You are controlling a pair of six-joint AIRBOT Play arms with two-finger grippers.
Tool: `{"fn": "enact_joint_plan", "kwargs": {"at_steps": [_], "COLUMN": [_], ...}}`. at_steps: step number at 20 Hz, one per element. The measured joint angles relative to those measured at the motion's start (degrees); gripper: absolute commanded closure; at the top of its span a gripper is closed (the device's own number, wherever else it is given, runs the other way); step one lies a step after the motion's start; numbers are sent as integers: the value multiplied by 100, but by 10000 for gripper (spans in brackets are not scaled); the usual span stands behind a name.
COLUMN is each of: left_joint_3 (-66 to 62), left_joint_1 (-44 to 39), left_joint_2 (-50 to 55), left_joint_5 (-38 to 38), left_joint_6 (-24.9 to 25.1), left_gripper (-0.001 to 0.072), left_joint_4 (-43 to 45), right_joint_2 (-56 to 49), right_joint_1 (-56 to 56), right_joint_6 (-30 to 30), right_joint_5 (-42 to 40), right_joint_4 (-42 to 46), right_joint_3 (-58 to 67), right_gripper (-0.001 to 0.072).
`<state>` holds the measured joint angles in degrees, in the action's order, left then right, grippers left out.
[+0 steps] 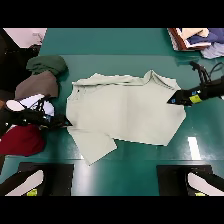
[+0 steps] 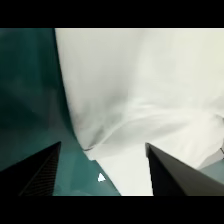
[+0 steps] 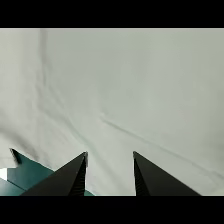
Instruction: Fold the shirts.
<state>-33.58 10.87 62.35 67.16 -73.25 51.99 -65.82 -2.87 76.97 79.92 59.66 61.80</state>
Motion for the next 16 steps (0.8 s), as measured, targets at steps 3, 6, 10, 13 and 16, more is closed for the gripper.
{"fn": "enact_joint_plan", "kwargs": {"at_steps": [3,6,10,13,16], "left_joint_3": [240,323,201,31,-57], "left_joint_1": [-232,-433,-522,-549,-553], "left_joint_2": [-22,-39,-57,-59,-59], "left_joint_5": [-297,-577,-625,-632,-634], "left_joint_6": [125,160,160,164,166], "left_gripper": [398,683,683,683,683], "left_joint_4": [-258,-350,-417,-437,-444], "right_joint_2": [439,826,1202,1174,903], "right_joint_1": [31,321,1287,1989,2184], "right_joint_6": [-2,37,94,109,70], "right_joint_5": [-22,2,173,240,116], "right_joint_4": [4,17,37,33,11], "right_joint_3": [-424,-898,-1812,-2507,-3021], "right_gripper": [370,369,226,235,289]}}
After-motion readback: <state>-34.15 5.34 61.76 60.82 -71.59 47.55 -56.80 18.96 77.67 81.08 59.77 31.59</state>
